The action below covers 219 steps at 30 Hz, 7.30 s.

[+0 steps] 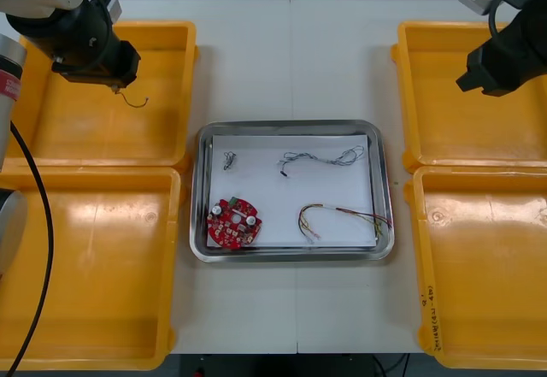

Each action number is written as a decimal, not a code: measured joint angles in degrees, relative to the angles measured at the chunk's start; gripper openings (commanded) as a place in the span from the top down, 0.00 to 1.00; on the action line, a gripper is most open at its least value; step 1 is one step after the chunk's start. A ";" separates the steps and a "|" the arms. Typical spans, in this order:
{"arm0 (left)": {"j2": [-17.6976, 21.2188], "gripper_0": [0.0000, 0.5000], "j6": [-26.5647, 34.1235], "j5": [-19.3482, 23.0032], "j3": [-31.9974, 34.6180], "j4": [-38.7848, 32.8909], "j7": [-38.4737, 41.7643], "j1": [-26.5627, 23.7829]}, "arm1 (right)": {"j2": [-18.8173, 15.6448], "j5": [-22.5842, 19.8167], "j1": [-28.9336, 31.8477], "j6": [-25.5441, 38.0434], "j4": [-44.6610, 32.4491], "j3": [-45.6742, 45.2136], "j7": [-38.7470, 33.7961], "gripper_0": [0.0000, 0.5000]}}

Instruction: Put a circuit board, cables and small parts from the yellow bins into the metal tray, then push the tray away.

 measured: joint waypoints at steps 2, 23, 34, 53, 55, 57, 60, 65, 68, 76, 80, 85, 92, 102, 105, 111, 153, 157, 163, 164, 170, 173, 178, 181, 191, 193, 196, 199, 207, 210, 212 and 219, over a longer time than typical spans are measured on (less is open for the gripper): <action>-0.02 1.00 1.66 -0.09 0.00 -2.53 0.00 0.53 | -1.42 -0.64 1.48 0.00 -1.04 -0.39 -2.29 0.00; -6.62 1.00 14.21 -2.15 -0.90 -20.77 0.02 3.97 | -9.95 -8.20 16.10 0.00 -3.06 -8.10 -27.58 0.00; -9.06 1.00 14.23 -1.76 -8.78 -22.75 2.77 3.98 | -9.96 -8.86 22.75 0.00 -3.09 -11.05 -28.49 0.00; -9.48 1.00 4.83 2.06 -21.53 -22.73 17.27 5.31 | -9.96 -9.21 24.42 0.00 -3.10 -12.12 -28.54 0.00; -9.48 1.00 3.93 2.06 -22.59 -22.57 17.27 5.74 | -9.96 -9.23 24.42 0.00 -3.10 -12.12 -28.54 0.00; -9.48 1.00 3.21 2.06 -23.59 -22.19 17.28 5.92 | -9.96 -9.23 24.42 0.00 -3.10 -12.12 -28.54 0.00; -9.48 1.00 2.13 2.06 -24.73 -20.99 17.28 5.97 | -9.96 -9.23 24.42 0.00 -3.10 -12.12 -28.55 0.00; -9.50 1.00 -0.43 2.06 -26.43 -18.46 17.32 6.01 | -9.96 -9.23 24.42 0.00 -3.10 -12.12 -28.55 0.00; -9.50 1.00 -3.06 2.06 -27.48 -16.44 17.44 6.02 | -9.96 -9.24 24.42 0.00 -3.10 -12.12 -28.55 0.00; -9.51 1.00 -8.33 2.12 -30.63 -12.65 20.92 6.04 | -9.96 -9.29 24.42 0.00 -3.10 -12.12 -28.55 0.00; -9.51 0.99 -8.51 2.52 -31.66 -12.47 22.50 6.04 | -9.96 -9.28 24.43 0.00 -3.10 -12.12 -28.56 0.00; -9.51 0.99 -8.52 2.69 -32.00 -12.45 22.67 6.05 | -9.96 -9.28 24.43 0.00 -3.10 -12.12 -28.59 0.00; -9.51 0.89 -8.52 2.71 -32.00 -12.44 22.67 6.10 | -9.96 -9.12 24.49 0.00 -3.10 -12.12 -28.94 0.00; -9.51 0.00 -8.53 2.71 -32.01 -12.42 22.67 6.15 | -9.96 -8.86 24.69 0.00 -3.10 -12.12 -30.52 0.00; -9.51 0.00 -8.62 2.71 -32.01 -12.42 22.67 6.15 | -9.93 -8.87 24.78 0.00 -3.10 -12.12 -30.53 0.00; -9.51 0.00 -8.83 2.77 -32.02 -12.41 22.67 6.16 | -9.51 -8.88 24.79 0.00 -3.10 -12.12 -30.53 0.00; -0.02 0.00 14.17 11.68 -8.84 -28.10 22.54 6.22 | -9.08 -9.97 24.97 0.00 -3.10 -12.04 -30.55 0.00; 0.98 0.00 14.20 11.86 -6.10 -28.13 22.28 6.27 | -9.08 -9.98 24.98 0.00 -3.10 -12.04 -30.55 0.00; 2.19 0.00 14.24 12.45 -1.80 -28.88 21.69 7.69 | -9.08 -9.98 25.00 0.00 -3.10 -12.04 -30.55 0.00; 2.51 0.00 14.24 12.47 -1.38 -29.31 21.68 8.18 | -9.08 -9.98 25.00 0.00 -3.10 -12.04 -30.55 0.00; 4.43 0.00 14.25 13.18 1.08 -32.31 21.52 12.27 | -9.07 -9.98 25.04 0.00 -3.10 -12.03 -30.56 0.00; 5.16 0.00 14.26 13.51 2.39 -33.52 21.44 14.41 | -9.07 -9.98 25.07 0.00 -3.10 -12.03 -30.64 0.00; 6.32 0.00 14.27 14.17 4.80 -35.48 20.27 17.95 | -9.07 -9.99 25.08 0.00 -3.10 -12.03 -31.31 0.00; 6.61 0.00 14.28 14.47 6.86 -36.42 16.23 19.70 | -9.07 -10.01 25.08 0.00 -3.10 -12.03 -32.32 0.00; 7.02 0.00 14.30 15.32 12.85 -41.82 5.32 26.87 | -9.07 -11.36 24.05 0.00 -3.10 -11.17 -32.32 0.00; 7.14 0.00 14.30 15.40 13.60 -42.94 5.32 28.58 | -9.07 -11.61 23.27 0.00 -3.10 -10.29 -32.32 0.00; 7.21 0.00 14.30 15.41 14.72 -44.40 5.32 31.23 | -9.07 -12.08 21.65 0.00 -3.10 -8.40 -32.32 0.00; 7.30 0.00 14.31 15.40 15.51 -45.77 5.32 33.57 | -9.07 -12.72 19.65 0.00 -3.10 -6.00 -32.32 0.00; 7.51 0.00 14.31 15.37 17.06 -48.97 5.32 38.18 | -9.06 -14.23 12.75 0.00 -3.67 2.82 -32.32 0.00; 7.58 0.00 14.31 15.35 17.53 -49.84 5.32 39.39 | -9.06 -15.82 9.66 0.00 -5.06 7.17 -32.32 0.00; 7.59 0.00 14.31 15.35 17.91 -50.07 5.32 39.95 | -9.06 -17.14 7.54 0.00 -5.74 10.39 -32.32 0.00; 7.62 0.00 14.32 15.38 18.77 -51.51 5.31 41.46 | -8.30 -19.53 1.48 -0.01 -6.59 20.66 -32.32 0.00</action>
